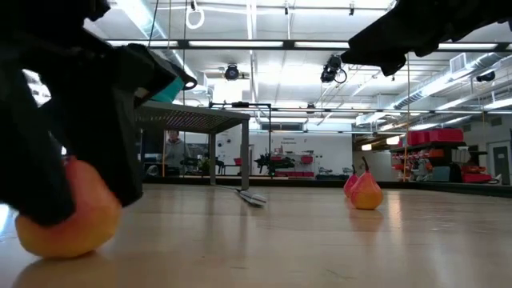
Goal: Pick & Place Fruit
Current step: Put the orange peach into the blue strainer bowl on the shelf
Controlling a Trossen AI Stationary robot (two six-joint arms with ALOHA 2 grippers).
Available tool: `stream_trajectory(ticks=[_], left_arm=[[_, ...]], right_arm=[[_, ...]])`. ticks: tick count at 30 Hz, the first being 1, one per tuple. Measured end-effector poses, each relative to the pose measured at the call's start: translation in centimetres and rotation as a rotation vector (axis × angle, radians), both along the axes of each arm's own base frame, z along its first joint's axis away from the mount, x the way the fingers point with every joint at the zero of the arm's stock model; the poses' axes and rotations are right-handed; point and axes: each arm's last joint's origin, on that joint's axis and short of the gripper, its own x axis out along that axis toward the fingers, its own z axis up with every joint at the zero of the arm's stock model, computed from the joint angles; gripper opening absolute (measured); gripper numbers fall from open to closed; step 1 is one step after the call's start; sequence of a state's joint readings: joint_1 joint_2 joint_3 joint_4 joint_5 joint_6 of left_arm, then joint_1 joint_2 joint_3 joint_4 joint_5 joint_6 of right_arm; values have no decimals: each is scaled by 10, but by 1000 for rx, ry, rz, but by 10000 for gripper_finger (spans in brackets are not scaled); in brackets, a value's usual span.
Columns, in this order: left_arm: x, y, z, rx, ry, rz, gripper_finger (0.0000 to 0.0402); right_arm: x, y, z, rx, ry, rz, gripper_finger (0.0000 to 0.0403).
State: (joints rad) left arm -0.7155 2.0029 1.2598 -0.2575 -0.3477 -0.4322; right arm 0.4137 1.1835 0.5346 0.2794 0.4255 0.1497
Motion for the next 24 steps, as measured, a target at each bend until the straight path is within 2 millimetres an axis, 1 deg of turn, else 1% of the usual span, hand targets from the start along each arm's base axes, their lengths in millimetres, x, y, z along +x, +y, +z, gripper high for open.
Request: stream_trajectory(ticks=[5,10,14,18,24], left_arm=[[2,0,2,9,-36,13,139],[1,0,1,-5,-16,19,120],[1,0,1,-19,-14,35,118],[1,0,1,-31,-14,59,144],[1,0,-2,-30,0,51,208]], right_arm=[[0,0,0,-2,2,-2,169],[0,0,0,-9,3,2,169],[0,0,0,-22,5,6,169],[0,0,0,-56,7,17,169],[0,-1,0,-112,8,20,169]])
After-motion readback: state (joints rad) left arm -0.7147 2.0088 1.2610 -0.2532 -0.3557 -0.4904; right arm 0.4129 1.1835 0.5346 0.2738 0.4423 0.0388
